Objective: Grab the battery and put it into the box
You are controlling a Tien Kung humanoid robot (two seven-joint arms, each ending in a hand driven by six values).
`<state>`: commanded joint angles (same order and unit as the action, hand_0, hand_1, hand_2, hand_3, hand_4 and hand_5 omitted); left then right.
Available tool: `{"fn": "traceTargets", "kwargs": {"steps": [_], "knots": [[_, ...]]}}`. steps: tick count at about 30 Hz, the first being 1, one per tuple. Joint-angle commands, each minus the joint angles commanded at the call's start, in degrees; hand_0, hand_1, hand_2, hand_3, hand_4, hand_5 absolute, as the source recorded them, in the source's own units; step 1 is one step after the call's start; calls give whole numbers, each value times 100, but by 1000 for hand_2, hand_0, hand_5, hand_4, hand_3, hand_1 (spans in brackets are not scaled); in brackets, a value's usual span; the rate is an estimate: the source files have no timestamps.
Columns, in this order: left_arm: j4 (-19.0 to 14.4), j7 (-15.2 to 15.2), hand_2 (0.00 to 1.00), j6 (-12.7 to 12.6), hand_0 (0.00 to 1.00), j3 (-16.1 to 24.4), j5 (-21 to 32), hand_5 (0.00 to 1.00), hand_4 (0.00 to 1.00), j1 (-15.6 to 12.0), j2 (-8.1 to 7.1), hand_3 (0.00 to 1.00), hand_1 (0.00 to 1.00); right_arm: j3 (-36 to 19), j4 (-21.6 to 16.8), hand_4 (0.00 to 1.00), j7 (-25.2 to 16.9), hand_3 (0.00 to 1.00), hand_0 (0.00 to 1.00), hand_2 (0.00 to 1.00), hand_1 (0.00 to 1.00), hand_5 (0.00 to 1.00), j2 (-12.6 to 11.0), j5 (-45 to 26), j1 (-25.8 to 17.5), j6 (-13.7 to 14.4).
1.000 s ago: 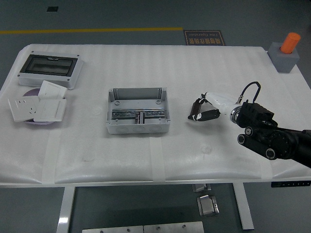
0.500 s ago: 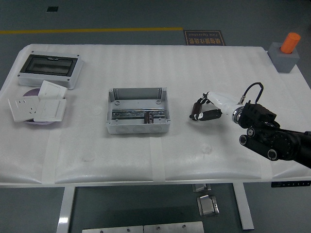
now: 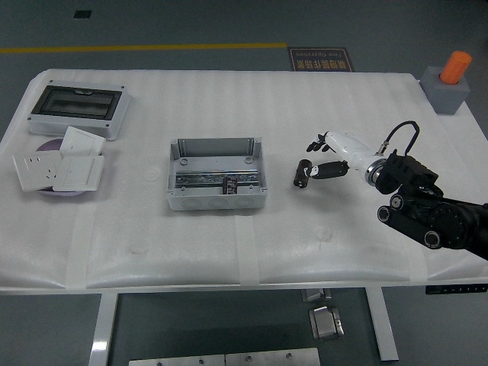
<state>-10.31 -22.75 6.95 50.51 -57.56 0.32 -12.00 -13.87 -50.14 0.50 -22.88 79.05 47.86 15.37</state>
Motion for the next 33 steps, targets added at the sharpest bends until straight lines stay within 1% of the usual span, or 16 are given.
{"fn": "traceTargets", "kwargs": {"steps": [3,4,9,10,15,16,21,22,27,28,33], "knots": [[0,-5,482,5,617,2,-2,134,497,1,2,526,630,-6,18,885,18,684,887,679,725,516,3,10,-6,-92],[0,-10,484,9,616,4,-9,138,491,0,4,529,631,-8,26,883,22,671,870,657,721,502,6,6,-5,-135],[0,-8,484,22,616,-16,6,138,491,7,1,529,631,60,113,883,31,671,870,657,721,502,44,-49,29,-296],[0,-6,486,22,616,-16,2,141,491,10,-1,529,631,85,140,889,31,681,861,666,720,473,55,-66,38,-315],[0,-2,486,31,616,-1,-33,141,491,20,-8,529,631,180,280,889,23,681,861,666,720,473,98,-144,77,-397],[0,-3,485,32,617,7,-46,145,492,21,-9,528,631,185,300,939,22,774,887,712,744,497,101,-155,83,-407],[0,3,485,40,617,36,-81,145,492,24,-11,528,631,189,356,939,23,774,887,712,744,497,98,-196,106,-453],[0,5,484,41,617,39,-82,152,494,24,-10,527,632,187,359,957,22,788,891,721,747,515,98,-203,109,-457],[0,13,484,51,617,34,-76,152,494,24,1,527,632,182,365,957,8,788,891,721,747,515,102,-233,120,-467],[0,14,483,53,616,31,-72,154,496,24,1,527,633,185,368,985,8,791,896,721,751,533,104,-236,122,-469],[0,26,483,59,616,33,-71,154,496,31,-4,527,633,254,386,985,7,791,896,721,751,533,130,-252,125,-482]]}}
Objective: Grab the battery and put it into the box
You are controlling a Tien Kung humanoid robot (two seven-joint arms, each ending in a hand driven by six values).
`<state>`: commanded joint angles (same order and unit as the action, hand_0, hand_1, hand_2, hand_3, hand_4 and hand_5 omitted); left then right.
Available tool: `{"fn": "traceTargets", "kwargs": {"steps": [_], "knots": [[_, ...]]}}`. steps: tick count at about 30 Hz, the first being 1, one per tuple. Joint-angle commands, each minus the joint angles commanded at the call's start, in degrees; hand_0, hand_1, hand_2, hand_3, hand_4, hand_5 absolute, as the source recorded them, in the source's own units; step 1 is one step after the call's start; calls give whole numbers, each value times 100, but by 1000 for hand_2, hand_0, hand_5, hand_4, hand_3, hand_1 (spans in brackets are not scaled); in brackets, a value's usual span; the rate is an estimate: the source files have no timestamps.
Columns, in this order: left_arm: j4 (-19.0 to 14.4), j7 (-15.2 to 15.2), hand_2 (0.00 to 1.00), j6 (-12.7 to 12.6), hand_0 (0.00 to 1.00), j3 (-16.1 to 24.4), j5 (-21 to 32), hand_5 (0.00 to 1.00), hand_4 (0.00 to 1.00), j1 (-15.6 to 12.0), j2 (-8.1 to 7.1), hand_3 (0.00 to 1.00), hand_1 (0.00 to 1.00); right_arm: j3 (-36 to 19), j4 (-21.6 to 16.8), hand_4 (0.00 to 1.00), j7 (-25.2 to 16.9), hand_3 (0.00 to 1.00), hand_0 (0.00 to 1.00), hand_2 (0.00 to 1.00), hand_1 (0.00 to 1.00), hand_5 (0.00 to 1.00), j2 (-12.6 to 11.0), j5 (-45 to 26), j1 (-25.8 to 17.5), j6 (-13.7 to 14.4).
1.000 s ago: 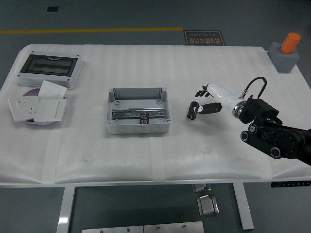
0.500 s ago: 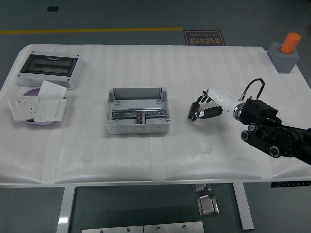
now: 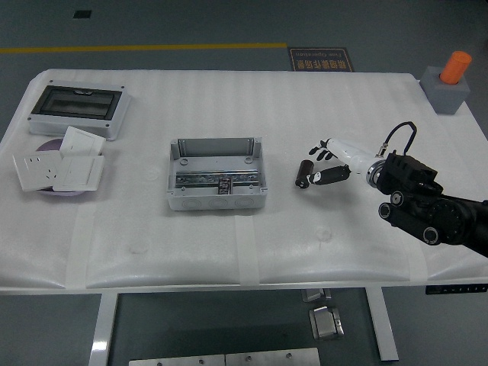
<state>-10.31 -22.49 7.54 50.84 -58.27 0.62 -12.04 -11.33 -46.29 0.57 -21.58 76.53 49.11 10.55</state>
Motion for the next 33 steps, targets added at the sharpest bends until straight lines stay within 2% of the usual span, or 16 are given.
{"fn": "traceTargets", "kwargs": {"steps": [1,6,7,17,30,31,33], "knots": [[0,0,484,0,616,5,-3,151,501,1,0,527,633,18,-2,998,1,799,896,723,753,577,4,2,-1,-4],[0,1,484,1,616,19,-14,151,501,2,4,527,633,63,-65,998,3,799,896,723,753,577,-6,21,-25,-11],[0,2,484,0,617,19,-10,151,500,3,4,529,633,66,-87,998,5,803,902,725,752,544,-11,30,-28,-10],[0,26,485,-6,617,-19,32,150,503,34,9,530,632,153,-101,998,20,803,904,725,756,550,14,31,-32,38],[0,35,485,-13,617,-3,17,145,513,45,13,529,633,213,-54,998,48,791,904,718,756,570,39,52,-52,248],[0,37,486,-13,617,-4,17,145,512,46,14,530,633,214,-55,967,45,763,895,696,745,456,42,51,-54,266],[0,40,486,-14,617,-12,26,145,512,48,15,530,633,213,-57,967,37,763,895,696,745,456,48,43,-61,301]]}}
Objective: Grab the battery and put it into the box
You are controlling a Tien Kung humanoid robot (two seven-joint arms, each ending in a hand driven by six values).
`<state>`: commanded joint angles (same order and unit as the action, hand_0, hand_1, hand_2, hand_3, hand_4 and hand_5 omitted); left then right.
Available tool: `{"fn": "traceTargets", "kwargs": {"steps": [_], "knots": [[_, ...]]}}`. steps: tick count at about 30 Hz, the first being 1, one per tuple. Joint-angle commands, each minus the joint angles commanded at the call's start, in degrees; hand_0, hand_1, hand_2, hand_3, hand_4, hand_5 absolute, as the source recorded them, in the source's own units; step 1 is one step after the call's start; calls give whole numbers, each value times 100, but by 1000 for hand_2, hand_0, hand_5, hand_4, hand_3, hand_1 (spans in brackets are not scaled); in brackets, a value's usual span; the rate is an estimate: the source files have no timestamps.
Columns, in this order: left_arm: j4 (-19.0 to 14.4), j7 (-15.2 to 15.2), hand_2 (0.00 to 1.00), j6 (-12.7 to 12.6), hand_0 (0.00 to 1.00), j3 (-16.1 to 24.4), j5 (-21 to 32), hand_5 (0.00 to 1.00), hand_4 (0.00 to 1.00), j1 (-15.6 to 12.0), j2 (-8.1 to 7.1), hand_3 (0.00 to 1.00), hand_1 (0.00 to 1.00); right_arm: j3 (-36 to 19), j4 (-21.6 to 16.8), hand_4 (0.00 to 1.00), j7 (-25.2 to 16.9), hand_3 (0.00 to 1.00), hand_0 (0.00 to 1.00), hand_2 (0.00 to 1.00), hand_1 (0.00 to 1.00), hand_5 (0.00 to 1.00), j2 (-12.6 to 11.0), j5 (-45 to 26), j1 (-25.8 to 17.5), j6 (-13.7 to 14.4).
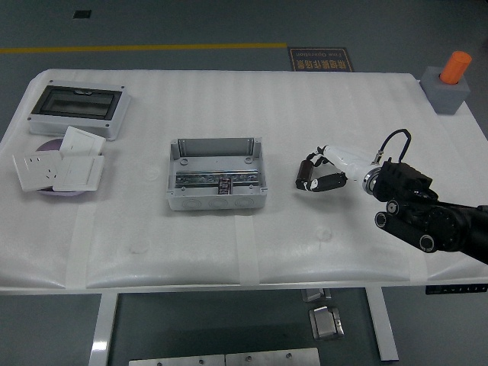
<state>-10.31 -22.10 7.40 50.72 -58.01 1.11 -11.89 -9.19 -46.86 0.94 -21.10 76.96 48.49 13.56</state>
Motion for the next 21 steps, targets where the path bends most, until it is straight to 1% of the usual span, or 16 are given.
{"fn": "traceTargets", "kwargs": {"steps": [3,4,9,10,15,16,21], "knots": [[0,4,486,-1,617,-11,12,145,512,3,0,530,633,2,5,967,-13,763,895,696,745,456,10,-18,-12,41],[0,5,487,-1,617,-12,11,143,513,4,0,531,632,3,8,858,-17,707,890,663,730,313,14,-24,-18,55],[0,7,487,1,617,-16,15,143,513,7,0,531,632,16,12,858,-28,707,890,663,730,313,32,-41,-30,98],[0,8,488,1,617,-13,10,141,513,8,0,532,633,20,13,701,-26,652,864,606,698,174,37,-40,-31,103],[0,24,488,1,617,-60,49,141,513,13,0,532,633,22,10,701,-34,652,864,606,698,174,48,-50,-36,137],[0,26,490,1,617,-67,55,140,513,14,1,532,633,21,9,677,-38,648,843,583,689,146,48,-52,-38,145],[0,34,490,1,617,-88,72,140,513,13,6,532,633,-12,-17,677,-60,648,843,583,689,146,42,-58,-56,212]]}}
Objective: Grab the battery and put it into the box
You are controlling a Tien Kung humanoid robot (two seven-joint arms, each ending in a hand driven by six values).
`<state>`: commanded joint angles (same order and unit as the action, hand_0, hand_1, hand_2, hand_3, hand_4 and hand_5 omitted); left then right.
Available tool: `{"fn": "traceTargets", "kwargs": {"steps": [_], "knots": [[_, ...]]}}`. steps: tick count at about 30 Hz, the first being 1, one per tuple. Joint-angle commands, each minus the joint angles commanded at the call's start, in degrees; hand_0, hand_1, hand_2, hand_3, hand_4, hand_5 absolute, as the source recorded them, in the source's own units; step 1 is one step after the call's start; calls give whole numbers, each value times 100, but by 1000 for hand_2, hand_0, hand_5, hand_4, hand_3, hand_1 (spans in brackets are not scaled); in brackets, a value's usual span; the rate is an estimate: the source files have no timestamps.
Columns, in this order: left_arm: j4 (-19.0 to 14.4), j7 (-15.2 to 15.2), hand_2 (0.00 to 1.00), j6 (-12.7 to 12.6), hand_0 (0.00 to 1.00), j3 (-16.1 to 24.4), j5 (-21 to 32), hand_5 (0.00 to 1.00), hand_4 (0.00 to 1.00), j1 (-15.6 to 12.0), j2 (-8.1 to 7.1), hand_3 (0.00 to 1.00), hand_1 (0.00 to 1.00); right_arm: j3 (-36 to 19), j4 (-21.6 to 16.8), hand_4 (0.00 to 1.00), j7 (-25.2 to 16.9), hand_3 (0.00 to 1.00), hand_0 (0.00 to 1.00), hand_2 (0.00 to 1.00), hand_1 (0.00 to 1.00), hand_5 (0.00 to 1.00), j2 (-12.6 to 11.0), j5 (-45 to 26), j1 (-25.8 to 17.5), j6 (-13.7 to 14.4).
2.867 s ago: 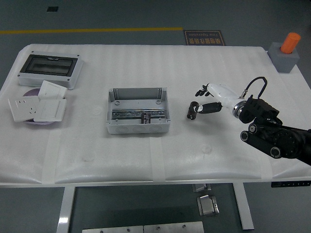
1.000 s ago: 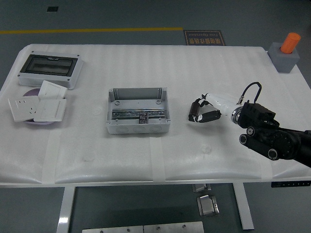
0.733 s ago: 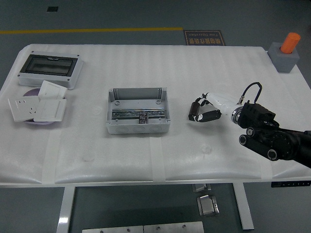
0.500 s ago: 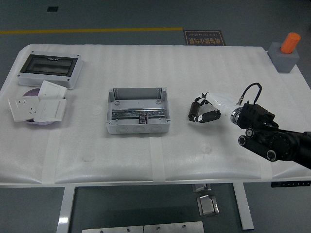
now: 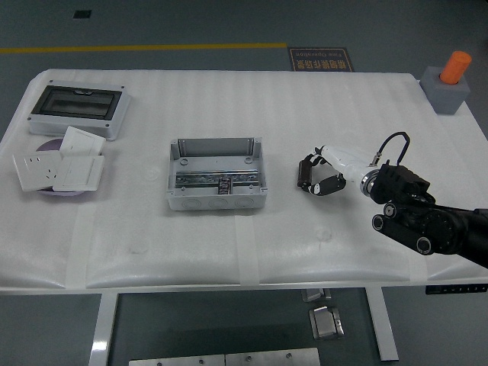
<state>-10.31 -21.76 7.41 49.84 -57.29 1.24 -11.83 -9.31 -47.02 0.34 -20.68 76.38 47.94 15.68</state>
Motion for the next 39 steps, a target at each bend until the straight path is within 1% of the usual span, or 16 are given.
{"fn": "traceTargets", "kwargs": {"steps": [1,5,11,14,19,22,26,30,31,36,37,39], "knots": [[0,2,489,-1,617,0,0,142,513,-2,2,534,633,-22,-22,664,-2,647,839,572,680,126,-9,9,-7,18],[0,-5,489,-3,617,29,-22,142,513,-17,11,534,633,-196,-236,664,27,647,839,572,680,126,-84,150,-29,65],[0,-33,489,-1,618,108,-84,150,517,-46,25,533,635,-731,-821,660,139,642,831,561,674,125,-189,545,-72,109],[0,-49,489,-1,617,156,-121,154,519,-58,21,533,636,-1060,-1157,658,201,639,826,548,661,126,-173,748,-150,121],[0,-73,489,1,617,197,-150,156,521,-90,22,533,637,-1642,-1710,658,251,635,823,542,660,127,-5,1043,-411,151],[0,-82,489,5,617,201,-150,156,521,-105,26,533,637,-1874,-1994,658,307,635,823,542,660,127,131,1216,-535,54],[0,-90,489,6,617,223,-170,159,523,-108,15,533,637,-1859,-2108,661,459,636,820,543,660,133,312,1528,-584,-131],[0,-101,489,11,617,253,-194,159,523,-108,7,533,637,-1798,-2019,661,579,636,820,543,660,133,498,1735,-614,-225],[0,-105,488,12,617,256,-198,163,526,-109,6,530,636,-1793,-2000,863,590,759,846,675,706,364,524,1755,-620,-226],[0,-123,488,21,617,275,-214,163,526,-119,9,530,636,-1794,-1911,863,601,759,846,675,706,364,594,1794,-650,-152],[0,-124,486,22,617,276,-215,163,530,-120,8,528,636,-1799,-1904,998,603,998,998,998,998,607,594,1799,-655,-141],[0,-125,486,24,617,274,-212,163,530,-125,7,528,636,-1813,-1896,998,611,998,998,998,998,607,590,1808,-663,-125]]}}
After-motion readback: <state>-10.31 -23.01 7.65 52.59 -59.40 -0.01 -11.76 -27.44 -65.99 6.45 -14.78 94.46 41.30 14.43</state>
